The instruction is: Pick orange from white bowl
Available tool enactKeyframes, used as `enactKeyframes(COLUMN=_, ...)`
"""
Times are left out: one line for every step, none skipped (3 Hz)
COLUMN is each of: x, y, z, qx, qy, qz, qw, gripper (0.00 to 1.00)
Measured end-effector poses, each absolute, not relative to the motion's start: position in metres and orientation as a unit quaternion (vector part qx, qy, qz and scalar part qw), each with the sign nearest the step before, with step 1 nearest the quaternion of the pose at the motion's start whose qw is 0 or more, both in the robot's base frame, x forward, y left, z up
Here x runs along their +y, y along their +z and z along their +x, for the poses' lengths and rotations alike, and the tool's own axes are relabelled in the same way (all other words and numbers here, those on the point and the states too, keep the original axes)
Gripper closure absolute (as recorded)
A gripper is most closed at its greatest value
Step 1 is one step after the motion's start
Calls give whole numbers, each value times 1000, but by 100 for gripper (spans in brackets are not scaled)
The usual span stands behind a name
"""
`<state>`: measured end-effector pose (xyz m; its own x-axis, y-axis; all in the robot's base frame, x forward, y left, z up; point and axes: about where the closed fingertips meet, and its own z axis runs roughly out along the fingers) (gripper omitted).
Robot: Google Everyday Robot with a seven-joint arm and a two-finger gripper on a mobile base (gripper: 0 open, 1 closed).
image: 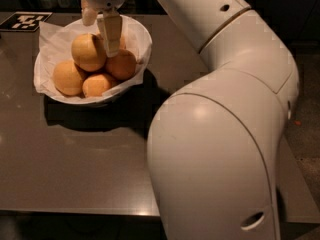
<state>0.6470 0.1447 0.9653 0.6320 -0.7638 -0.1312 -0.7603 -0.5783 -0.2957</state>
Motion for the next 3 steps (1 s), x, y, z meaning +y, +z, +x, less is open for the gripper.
enactKeyframes(x=152, y=956, z=645, qx=436, qy=7, qz=-886, qw=158, gripper=26)
enactKeyframes(x=160, y=945, z=641, qx=441, qy=19, qz=-884, qw=152, gripper=26)
enactKeyframes(x=166, y=934, z=637, qx=443, qy=34, qz=-883, qw=148, gripper=25)
